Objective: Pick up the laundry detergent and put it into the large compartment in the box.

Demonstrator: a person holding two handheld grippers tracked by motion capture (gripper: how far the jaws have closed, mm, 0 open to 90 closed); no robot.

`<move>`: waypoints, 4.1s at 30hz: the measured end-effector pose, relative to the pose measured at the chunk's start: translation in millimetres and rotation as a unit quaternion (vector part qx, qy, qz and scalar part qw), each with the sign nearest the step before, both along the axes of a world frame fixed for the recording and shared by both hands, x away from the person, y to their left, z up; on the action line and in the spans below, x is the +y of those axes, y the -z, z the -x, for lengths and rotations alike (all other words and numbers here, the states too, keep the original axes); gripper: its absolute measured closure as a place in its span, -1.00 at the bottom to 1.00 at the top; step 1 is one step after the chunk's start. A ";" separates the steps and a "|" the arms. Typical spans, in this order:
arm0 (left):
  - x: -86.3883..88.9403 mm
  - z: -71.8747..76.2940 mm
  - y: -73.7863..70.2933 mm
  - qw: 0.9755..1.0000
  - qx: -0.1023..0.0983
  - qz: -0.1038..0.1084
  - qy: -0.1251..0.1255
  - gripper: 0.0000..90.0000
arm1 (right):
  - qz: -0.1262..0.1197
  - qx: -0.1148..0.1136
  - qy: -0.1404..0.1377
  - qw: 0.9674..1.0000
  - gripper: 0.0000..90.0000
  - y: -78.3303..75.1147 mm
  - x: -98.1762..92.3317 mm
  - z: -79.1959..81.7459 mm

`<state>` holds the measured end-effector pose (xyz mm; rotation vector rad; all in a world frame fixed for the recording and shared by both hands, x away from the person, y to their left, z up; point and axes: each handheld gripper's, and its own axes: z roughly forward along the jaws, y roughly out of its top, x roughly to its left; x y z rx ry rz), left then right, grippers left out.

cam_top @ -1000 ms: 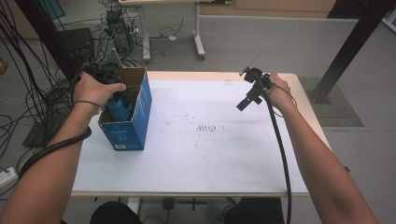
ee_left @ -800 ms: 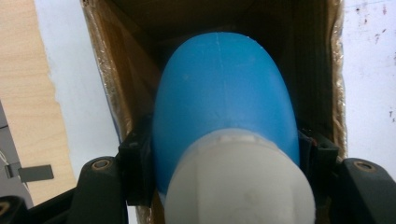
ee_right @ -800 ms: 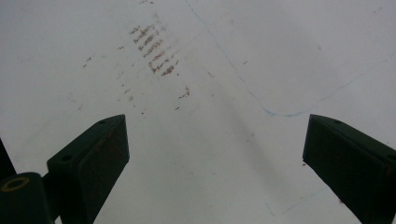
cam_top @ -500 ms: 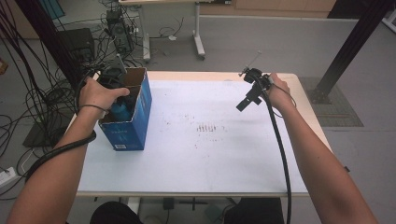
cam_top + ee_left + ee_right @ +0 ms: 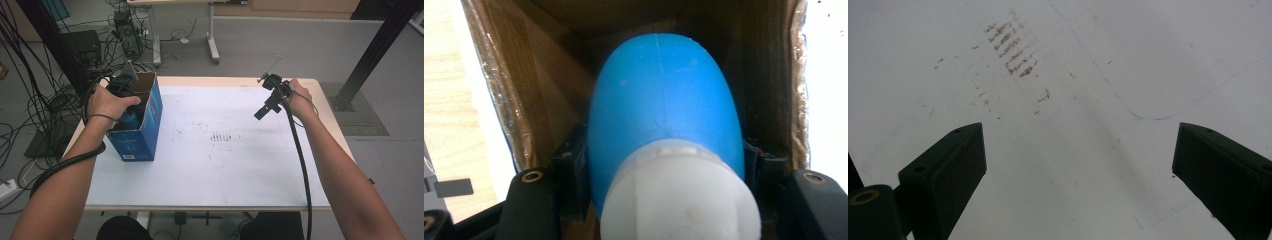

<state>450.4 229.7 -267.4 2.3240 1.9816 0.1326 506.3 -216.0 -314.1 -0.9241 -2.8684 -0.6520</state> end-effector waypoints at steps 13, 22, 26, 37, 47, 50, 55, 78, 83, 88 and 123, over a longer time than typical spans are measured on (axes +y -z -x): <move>5.2 1.4 0.0 1.000 0.000 0.008 -0.008 -0.17 | 0.002 0.001 0.001 1.000 -0.85 0.1 0.6 0.1; 4.2 1.4 0.4 1.000 0.000 0.007 -0.008 -0.17 | 0.001 0.000 0.000 1.000 -0.85 -0.4 0.8 0.3; 4.0 1.3 0.4 1.000 0.000 0.006 -0.008 -0.17 | 0.001 0.000 -0.001 1.000 -0.85 -0.2 0.2 0.0; 3.8 1.3 0.5 1.000 -0.001 0.007 -0.009 -0.17 | 0.001 0.000 0.001 1.000 -0.85 -1.0 -0.3 0.2; 4.9 0.9 0.6 1.000 -0.001 0.009 -0.009 -0.17 | 0.001 0.000 0.001 1.000 -0.85 0.0 -1.0 -0.7; 4.9 0.9 0.6 1.000 -0.001 0.009 -0.009 -0.17 | 0.000 -0.002 0.001 1.000 -0.85 -0.5 -0.5 -0.6; 4.8 1.2 0.7 1.000 -0.001 0.010 -0.009 -0.17 | 0.002 0.000 -0.001 1.000 -0.85 0.2 0.0 -1.0; 3.7 1.9 0.4 1.000 -0.001 0.007 -0.009 -0.17 | 0.001 -0.002 0.001 1.000 -0.85 -2.0 0.0 0.0; 3.8 2.0 0.5 1.000 -0.002 0.008 -0.009 -0.17 | 0.001 -0.002 0.000 1.000 -0.85 -1.6 -0.4 -0.4; 4.2 2.0 0.3 1.000 -0.002 0.009 -0.010 -0.17 | 0.002 -0.003 0.001 1.000 -0.85 -1.8 -0.5 -0.5; 3.1 1.6 -0.3 1.000 -0.003 0.017 -0.011 -0.25 | 0.007 -0.001 -0.003 1.000 -0.85 0.2 2.2 -2.7</move>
